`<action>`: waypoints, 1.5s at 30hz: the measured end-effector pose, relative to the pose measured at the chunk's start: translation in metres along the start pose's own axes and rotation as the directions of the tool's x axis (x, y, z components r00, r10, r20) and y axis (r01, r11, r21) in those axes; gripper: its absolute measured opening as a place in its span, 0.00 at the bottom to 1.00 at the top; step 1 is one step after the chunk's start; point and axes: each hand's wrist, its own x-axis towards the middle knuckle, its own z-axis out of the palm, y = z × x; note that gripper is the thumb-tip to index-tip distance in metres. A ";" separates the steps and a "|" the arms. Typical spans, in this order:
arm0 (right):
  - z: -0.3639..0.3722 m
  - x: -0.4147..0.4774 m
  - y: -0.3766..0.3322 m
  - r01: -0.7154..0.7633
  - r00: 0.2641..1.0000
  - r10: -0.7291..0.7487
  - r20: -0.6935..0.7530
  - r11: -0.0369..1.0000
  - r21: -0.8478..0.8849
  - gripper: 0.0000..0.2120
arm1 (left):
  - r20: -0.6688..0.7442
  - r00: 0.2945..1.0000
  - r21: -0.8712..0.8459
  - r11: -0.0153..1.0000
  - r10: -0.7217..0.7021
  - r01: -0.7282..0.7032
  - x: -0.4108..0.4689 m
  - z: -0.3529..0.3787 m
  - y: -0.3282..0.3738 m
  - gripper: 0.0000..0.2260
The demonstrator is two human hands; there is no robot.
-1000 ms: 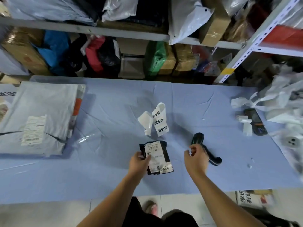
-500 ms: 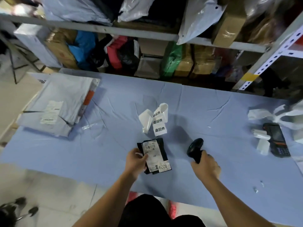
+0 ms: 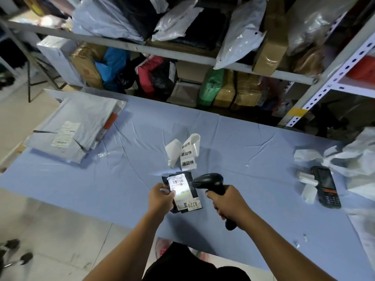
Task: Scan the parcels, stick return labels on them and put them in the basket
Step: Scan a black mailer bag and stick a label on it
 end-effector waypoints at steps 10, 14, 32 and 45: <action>0.001 -0.011 -0.006 -0.023 0.998 0.022 -0.060 1.000 -0.019 0.15 | 0.051 0.999 -0.045 0.999 -0.004 0.007 0.002 -0.005 0.001 0.07; 0.000 -0.012 -0.005 -0.027 0.995 0.024 -0.093 0.999 -0.026 0.16 | 0.056 0.998 -0.035 0.999 0.010 -0.008 0.003 -0.008 0.001 0.06; 0.000 0.048 0.056 -0.165 0.930 -0.100 -0.353 0.746 -0.646 0.15 | -0.021 0.965 0.236 0.940 0.260 -0.247 0.033 -0.010 0.049 0.07; 0.012 0.071 0.071 -0.280 0.903 -0.074 -0.423 0.645 -0.711 0.17 | 0.164 0.971 -0.300 0.929 -0.172 0.215 0.094 0.047 0.122 0.30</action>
